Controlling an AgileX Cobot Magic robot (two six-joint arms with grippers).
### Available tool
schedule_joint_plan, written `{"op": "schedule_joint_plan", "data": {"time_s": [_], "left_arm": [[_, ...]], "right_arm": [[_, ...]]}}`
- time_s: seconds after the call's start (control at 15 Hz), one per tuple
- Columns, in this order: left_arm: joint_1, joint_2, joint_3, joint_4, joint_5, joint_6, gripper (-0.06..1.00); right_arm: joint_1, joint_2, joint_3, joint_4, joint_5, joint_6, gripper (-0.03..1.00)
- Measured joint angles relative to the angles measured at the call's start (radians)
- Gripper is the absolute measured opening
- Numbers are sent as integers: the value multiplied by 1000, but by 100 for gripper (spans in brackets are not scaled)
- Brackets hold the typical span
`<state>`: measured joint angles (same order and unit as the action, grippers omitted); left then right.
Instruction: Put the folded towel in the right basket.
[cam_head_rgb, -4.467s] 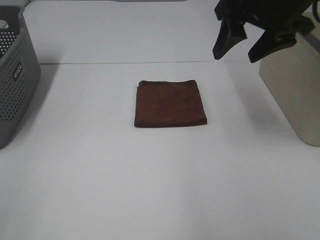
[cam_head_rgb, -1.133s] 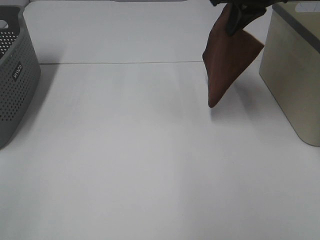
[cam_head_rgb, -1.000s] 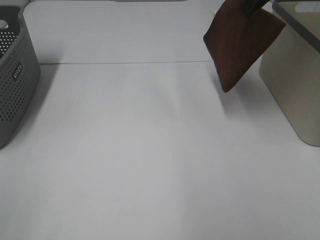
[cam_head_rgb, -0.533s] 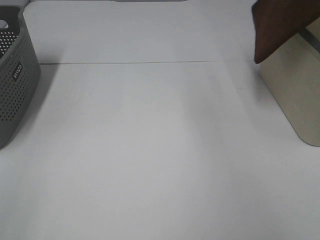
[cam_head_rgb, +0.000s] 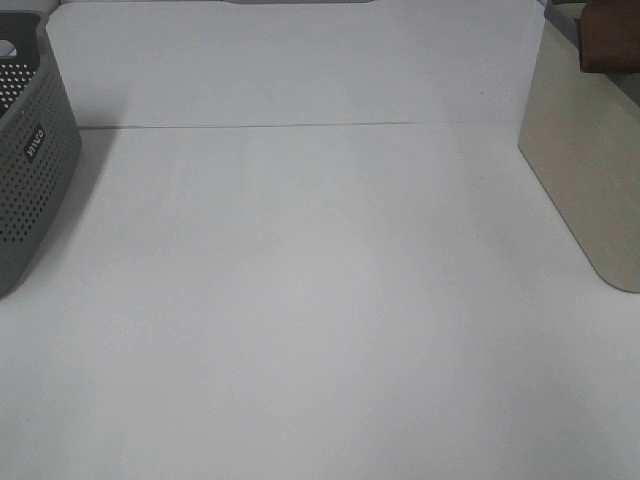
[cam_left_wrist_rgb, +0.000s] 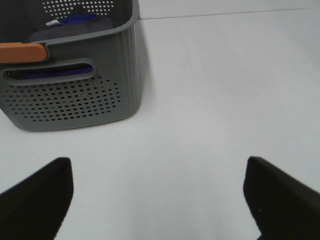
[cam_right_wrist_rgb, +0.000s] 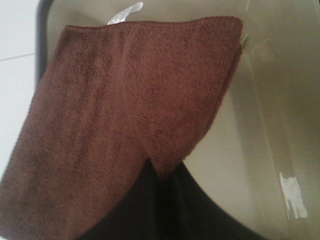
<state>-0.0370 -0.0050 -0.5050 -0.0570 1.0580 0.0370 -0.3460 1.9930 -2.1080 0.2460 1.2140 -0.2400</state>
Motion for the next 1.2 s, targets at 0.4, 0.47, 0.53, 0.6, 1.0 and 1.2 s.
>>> {"op": "schedule_joint_plan", "data": {"time_s": [0.4, 0.47, 0.53, 0.6, 1.0, 1.2], "left_arm": [[0, 0, 0, 0, 0, 0, 88], [0, 0, 0, 0, 0, 0, 88], [0, 0, 0, 0, 0, 0, 88], [0, 0, 0, 0, 0, 0, 88], [0, 0, 0, 0, 0, 0, 88], [0, 0, 0, 0, 0, 0, 88]], "right_arm": [[-88, 201, 0, 94, 0, -27, 45], [-88, 210, 0, 99, 0, -27, 58], [-88, 212, 0, 101, 0, -27, 65], [-88, 207, 0, 107, 0, -27, 69], [-73, 42, 0, 171, -2, -19, 72], [73, -99, 0, 93, 0, 23, 72]]}}
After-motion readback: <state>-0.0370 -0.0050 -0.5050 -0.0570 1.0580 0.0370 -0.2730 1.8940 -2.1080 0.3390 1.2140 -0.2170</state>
